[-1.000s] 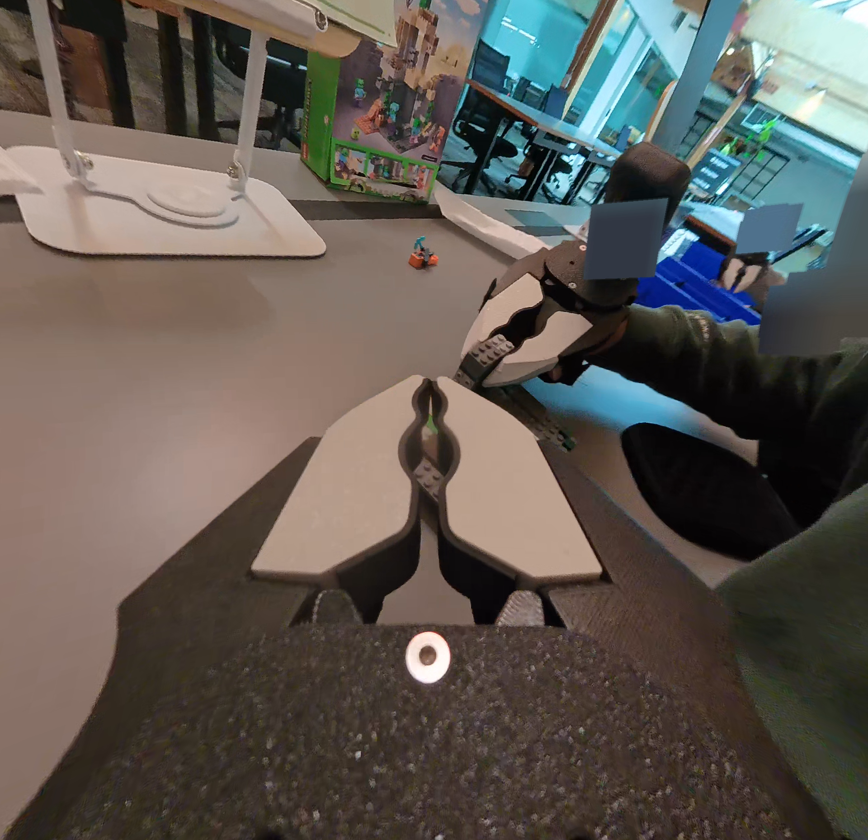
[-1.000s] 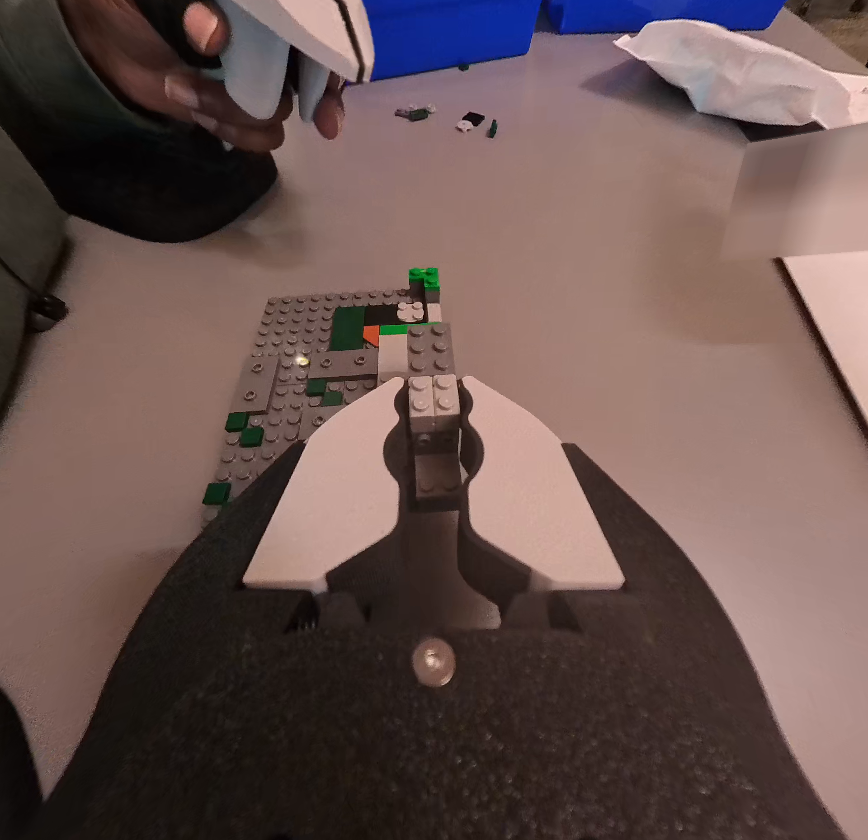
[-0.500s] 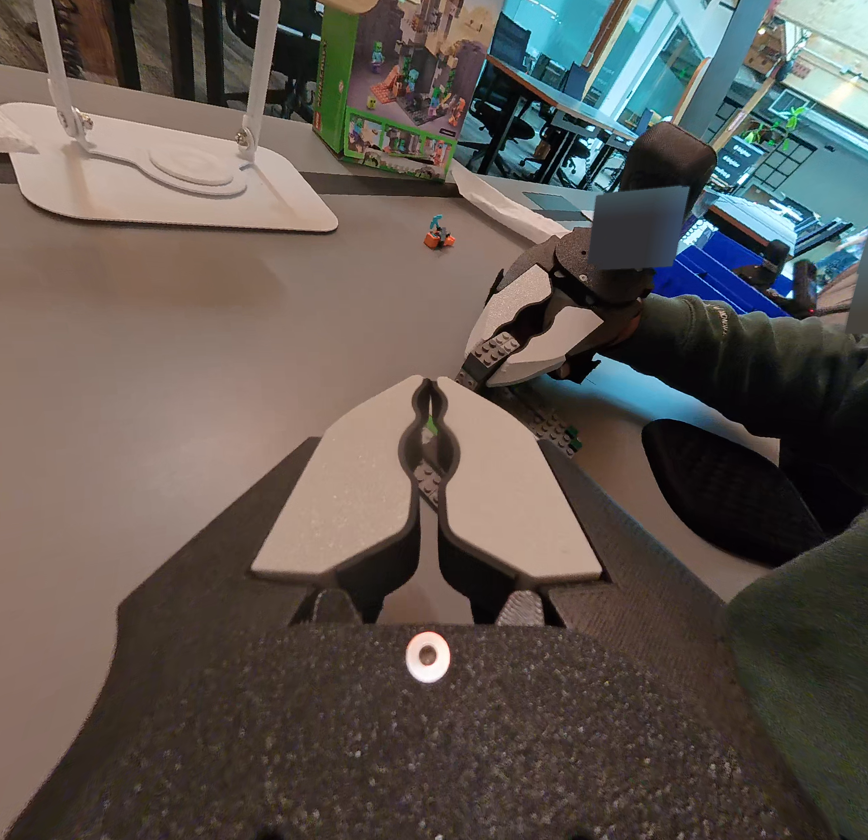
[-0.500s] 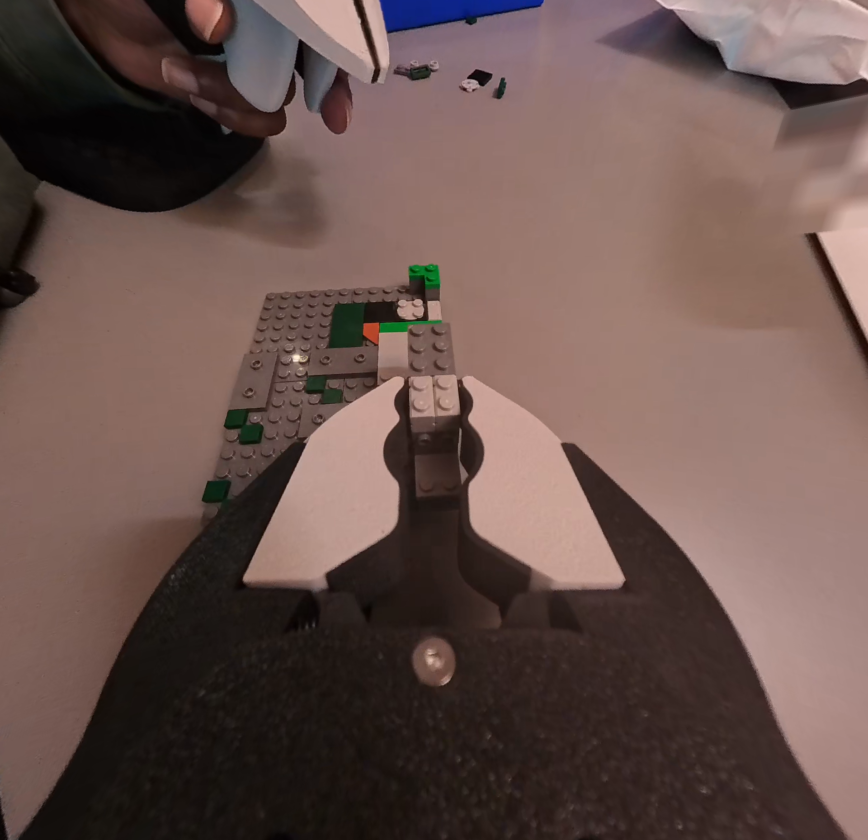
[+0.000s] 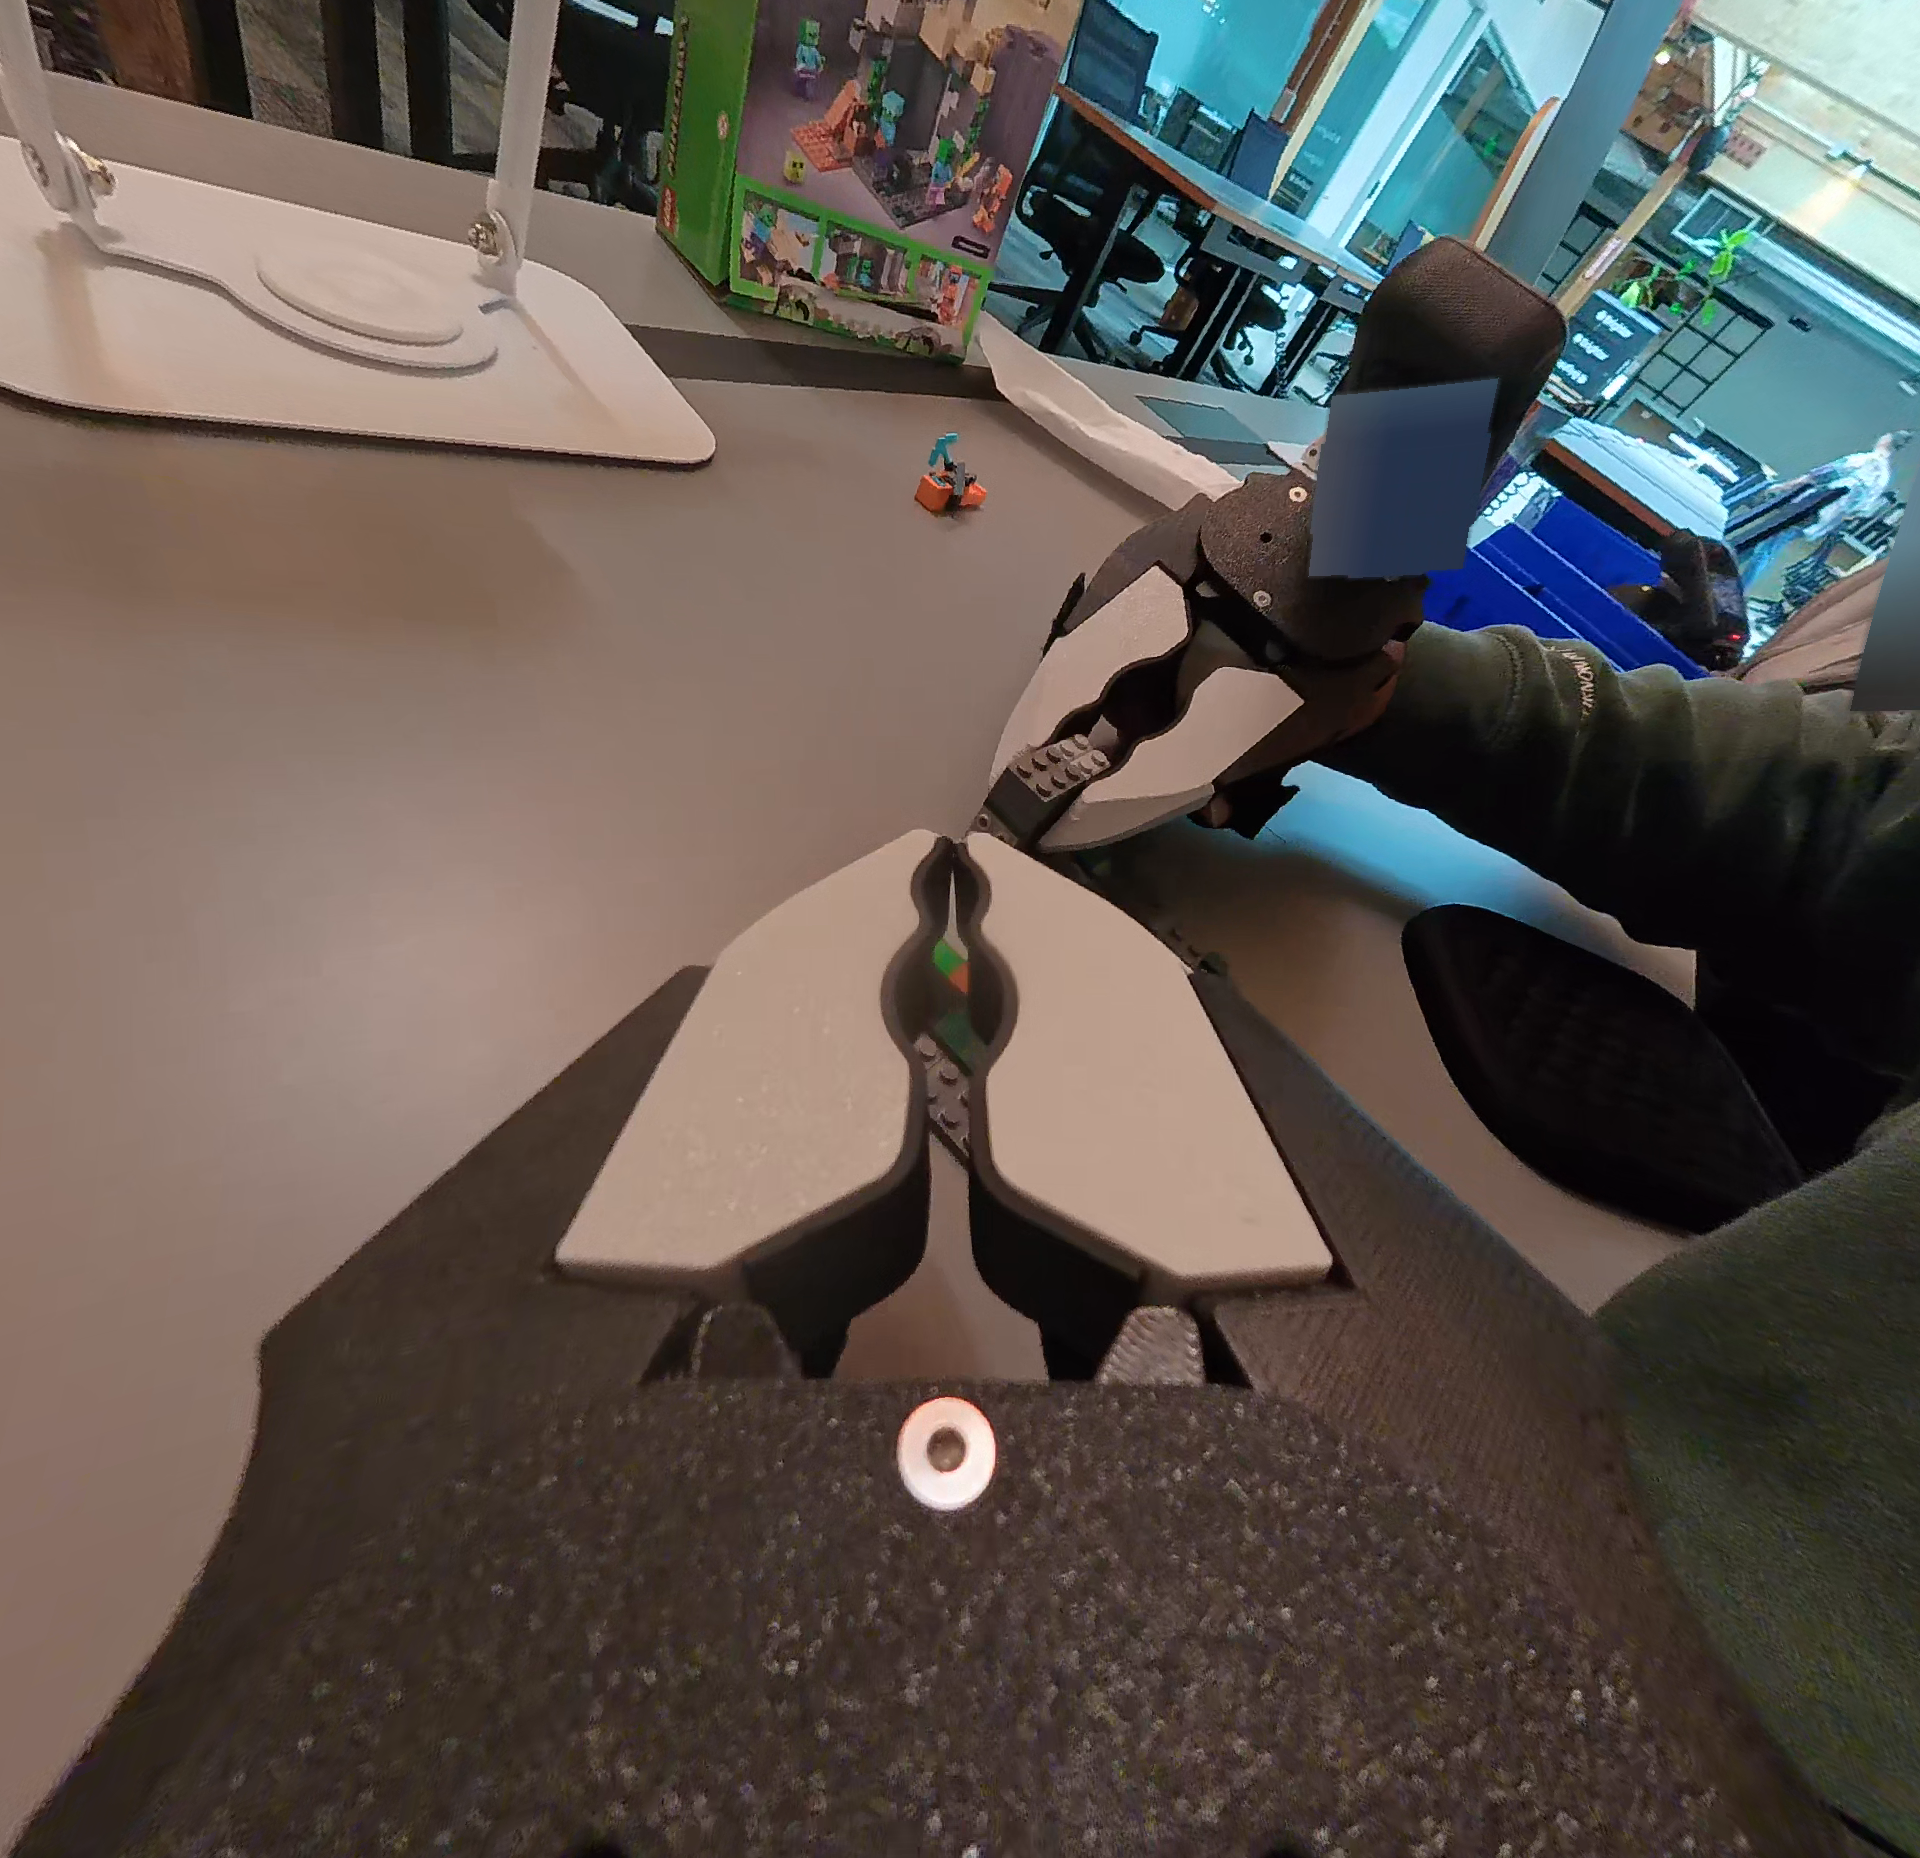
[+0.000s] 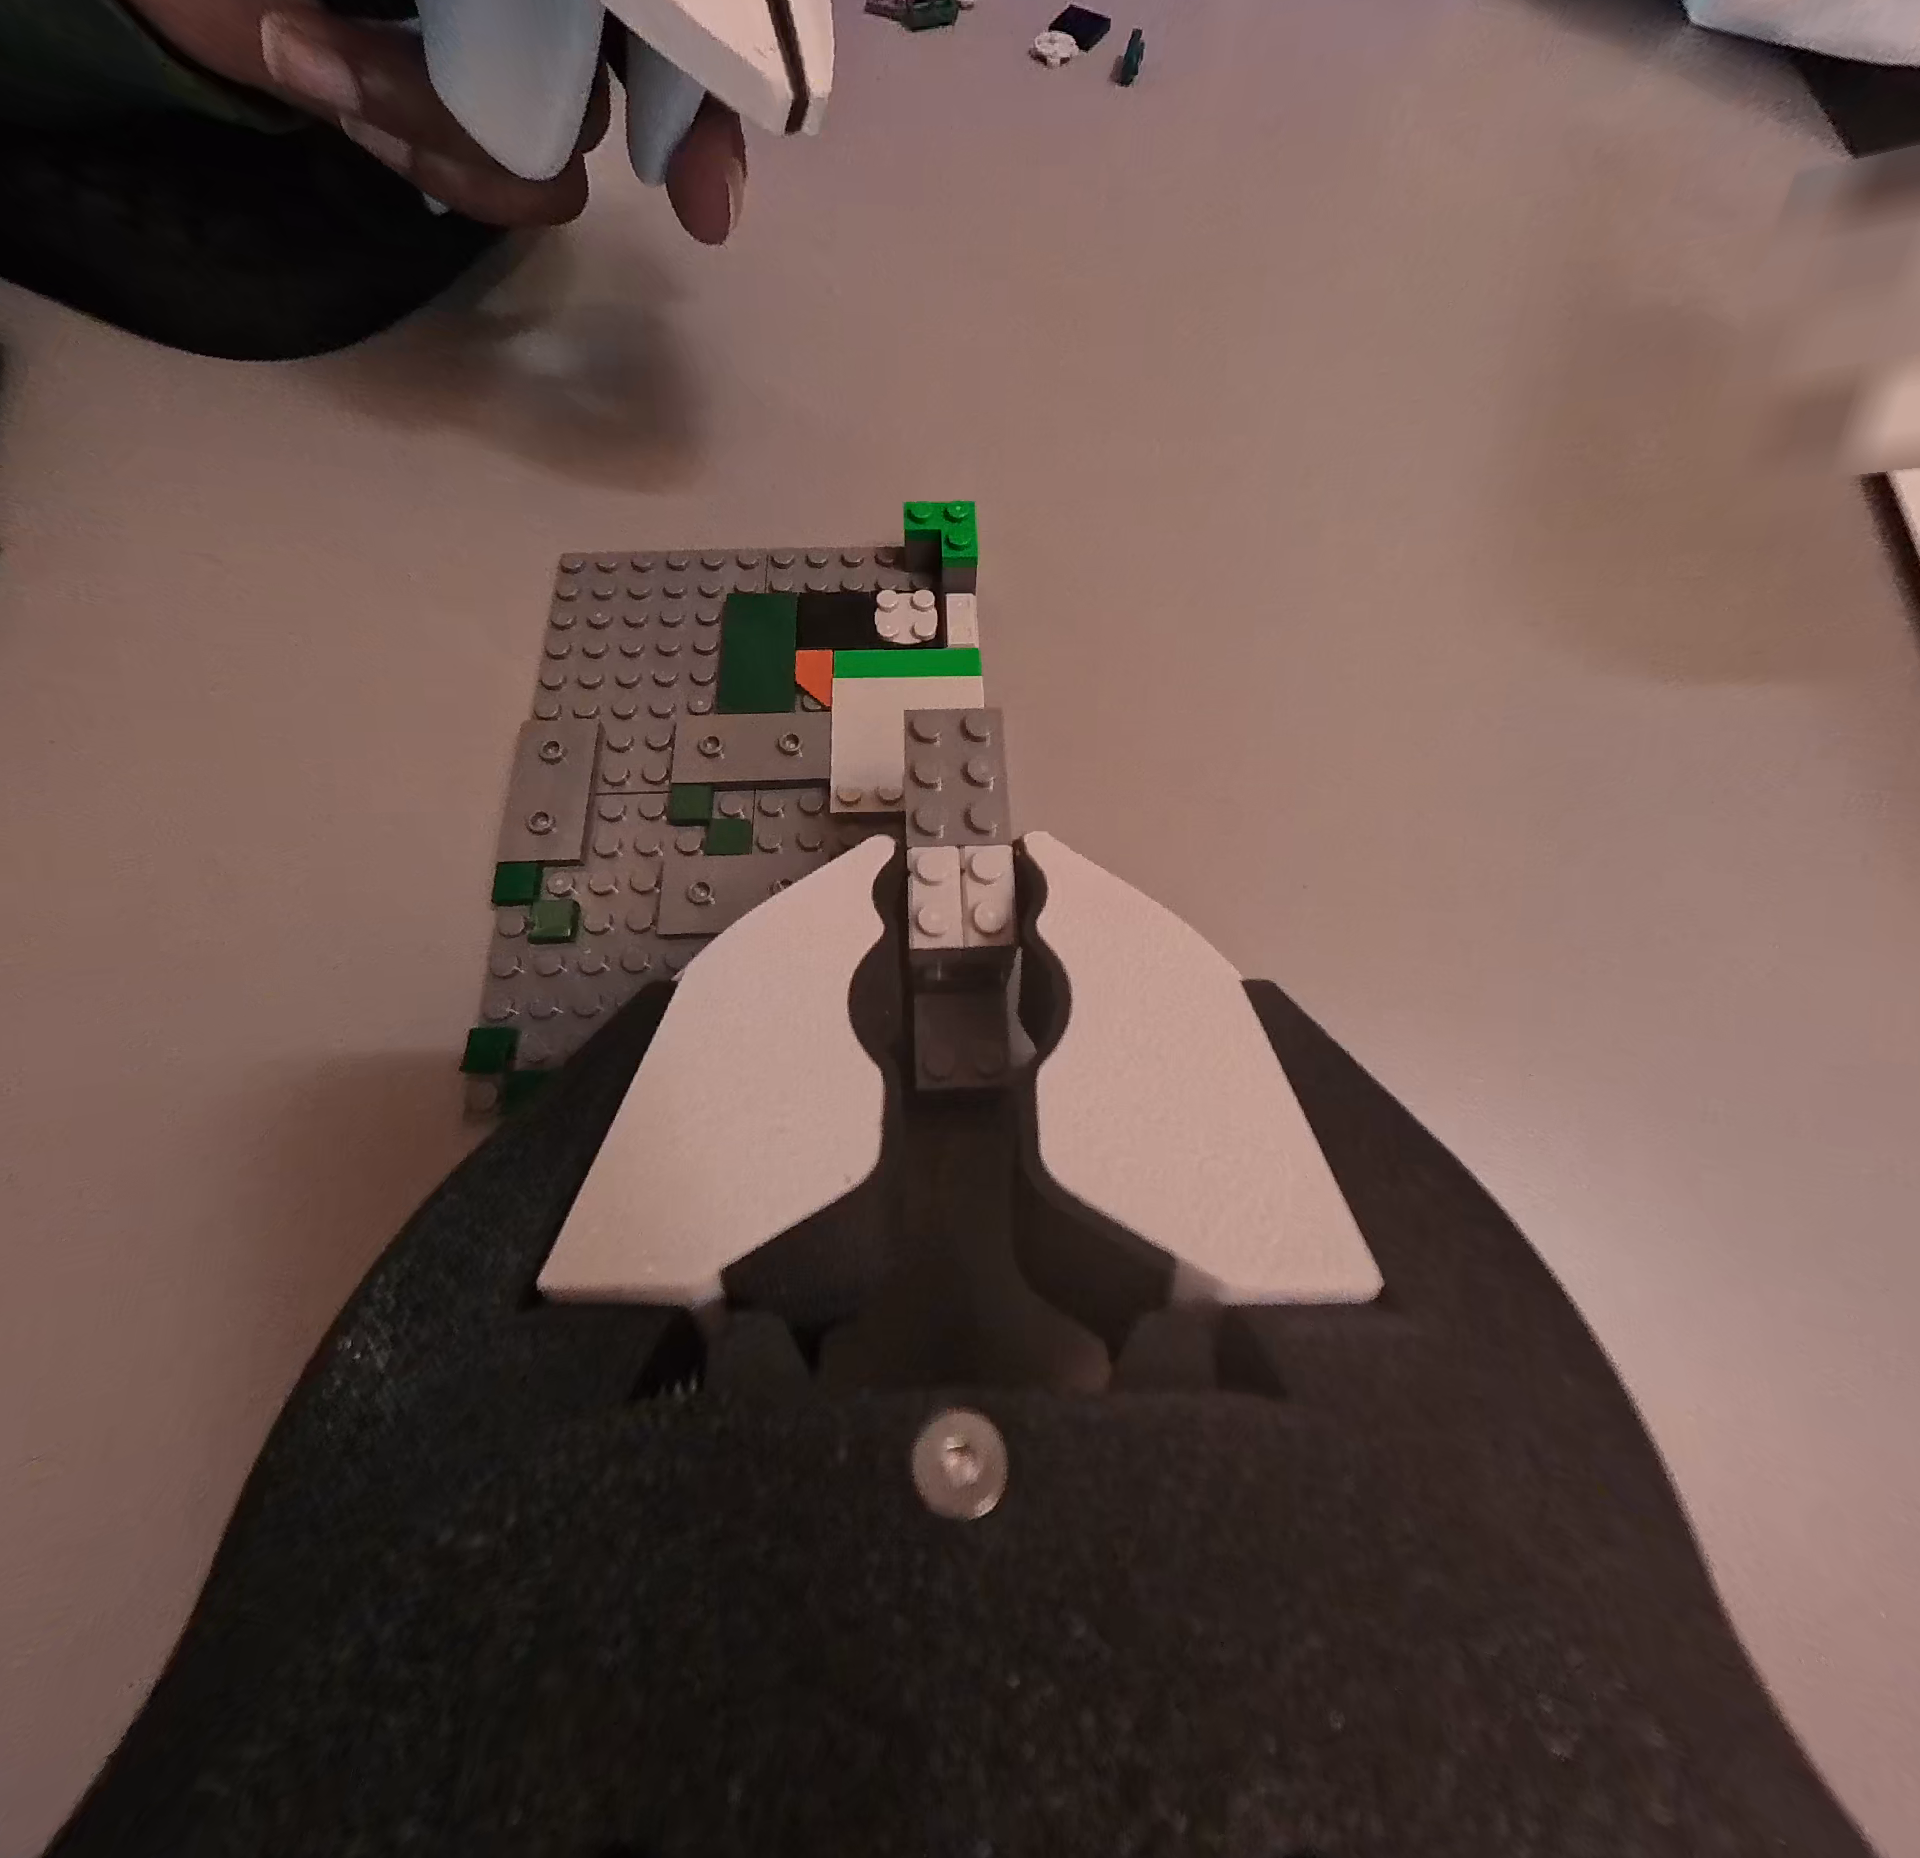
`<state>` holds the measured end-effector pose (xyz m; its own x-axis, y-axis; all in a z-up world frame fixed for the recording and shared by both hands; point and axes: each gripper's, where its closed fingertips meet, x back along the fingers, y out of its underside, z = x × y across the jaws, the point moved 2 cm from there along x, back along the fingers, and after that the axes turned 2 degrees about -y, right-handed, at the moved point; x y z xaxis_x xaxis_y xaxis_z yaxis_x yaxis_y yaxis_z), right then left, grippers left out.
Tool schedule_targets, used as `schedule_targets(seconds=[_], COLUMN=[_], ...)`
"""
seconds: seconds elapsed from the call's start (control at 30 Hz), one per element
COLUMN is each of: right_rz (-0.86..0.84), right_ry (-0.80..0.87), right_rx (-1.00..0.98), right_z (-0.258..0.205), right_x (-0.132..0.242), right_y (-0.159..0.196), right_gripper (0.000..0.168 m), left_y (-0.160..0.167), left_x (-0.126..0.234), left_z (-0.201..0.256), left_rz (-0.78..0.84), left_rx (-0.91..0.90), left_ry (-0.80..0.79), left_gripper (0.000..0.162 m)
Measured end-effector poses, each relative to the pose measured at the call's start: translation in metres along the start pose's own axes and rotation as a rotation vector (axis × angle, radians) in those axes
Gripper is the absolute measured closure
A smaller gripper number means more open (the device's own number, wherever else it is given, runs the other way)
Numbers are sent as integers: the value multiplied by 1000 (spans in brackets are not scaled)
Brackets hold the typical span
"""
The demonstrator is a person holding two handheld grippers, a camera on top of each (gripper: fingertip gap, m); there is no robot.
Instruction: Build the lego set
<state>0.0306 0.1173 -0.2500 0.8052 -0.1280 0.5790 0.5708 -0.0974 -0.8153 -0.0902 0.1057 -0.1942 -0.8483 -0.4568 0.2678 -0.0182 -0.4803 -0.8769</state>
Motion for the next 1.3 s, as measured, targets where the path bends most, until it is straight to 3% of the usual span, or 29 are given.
schedule_targets(seconds=[0.33,0.57,0.93,1.3], right_rz=[-9,-5,41,113], right_ry=[44,128,161,170], right_rx=[5,-4,12,-5], right_z=[-2,-5,-1,2], right_x=[19,30,17,23], right_y=[0,6,6,0], right_gripper=[132,132,139,150], left_y=[4,9,7,-15], left_x=[-2,-9,-29,-63], left_z=[-1,4,13,-18], left_rz=[-8,-34,-69,-62], left_rx=[17,-8,-62,-297], left_ry=[3,10,13,-77], left_gripper=[162,162,162,162])
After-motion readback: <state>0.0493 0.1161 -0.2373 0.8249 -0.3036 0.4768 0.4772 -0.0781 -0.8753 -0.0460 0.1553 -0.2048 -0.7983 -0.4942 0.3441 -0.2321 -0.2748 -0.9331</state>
